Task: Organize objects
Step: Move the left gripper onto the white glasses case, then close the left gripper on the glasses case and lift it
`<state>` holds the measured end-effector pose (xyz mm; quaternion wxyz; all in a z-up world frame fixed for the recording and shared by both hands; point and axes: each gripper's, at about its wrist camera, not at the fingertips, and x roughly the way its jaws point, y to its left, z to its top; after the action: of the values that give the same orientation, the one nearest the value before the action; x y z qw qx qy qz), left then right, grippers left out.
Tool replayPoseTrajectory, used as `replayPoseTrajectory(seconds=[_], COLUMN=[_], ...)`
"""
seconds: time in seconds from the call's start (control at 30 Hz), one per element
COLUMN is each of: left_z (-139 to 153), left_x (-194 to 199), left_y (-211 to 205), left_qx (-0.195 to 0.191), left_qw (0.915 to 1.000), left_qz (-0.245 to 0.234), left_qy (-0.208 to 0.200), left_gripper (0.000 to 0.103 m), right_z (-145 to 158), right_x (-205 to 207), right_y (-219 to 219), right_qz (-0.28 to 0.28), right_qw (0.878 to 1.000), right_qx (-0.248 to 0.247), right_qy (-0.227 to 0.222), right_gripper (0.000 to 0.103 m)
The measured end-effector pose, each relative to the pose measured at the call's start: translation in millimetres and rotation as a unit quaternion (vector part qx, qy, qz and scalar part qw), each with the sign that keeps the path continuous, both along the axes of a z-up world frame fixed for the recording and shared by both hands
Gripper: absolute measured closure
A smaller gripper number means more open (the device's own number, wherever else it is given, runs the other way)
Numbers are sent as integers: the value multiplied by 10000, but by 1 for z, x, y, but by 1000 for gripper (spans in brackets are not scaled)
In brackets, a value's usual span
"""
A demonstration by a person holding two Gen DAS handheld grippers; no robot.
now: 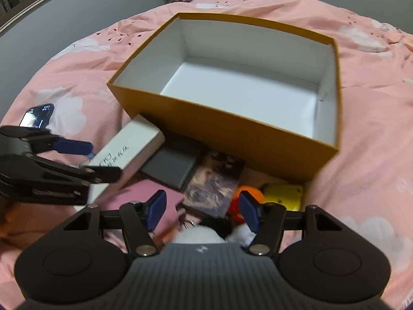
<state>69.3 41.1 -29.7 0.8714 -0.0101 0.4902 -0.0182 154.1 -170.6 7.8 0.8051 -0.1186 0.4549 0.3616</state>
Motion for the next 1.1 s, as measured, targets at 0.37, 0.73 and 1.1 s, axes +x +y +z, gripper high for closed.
replayPoseTrajectory(seconds=[0.37,0.73,1.1], left_z=[-19,-20,8], left_x=[20,18,4], left_y=[-7,-5,22], left_qx=[311,270,-286], left_qw=[9992,9995,9976], left_qz=[174,178,547], left_qy=[155,35,-300], left_gripper=[26,33,34], right_z=[-14,-15,-6], right_x=[16,20,19], right_y=[20,25,44], right_qz=[63,125,694], right_qw=[9999,9997,9971], right_qx=[18,117,320], right_qy=[146,148,-45], right_gripper=[31,31,42])
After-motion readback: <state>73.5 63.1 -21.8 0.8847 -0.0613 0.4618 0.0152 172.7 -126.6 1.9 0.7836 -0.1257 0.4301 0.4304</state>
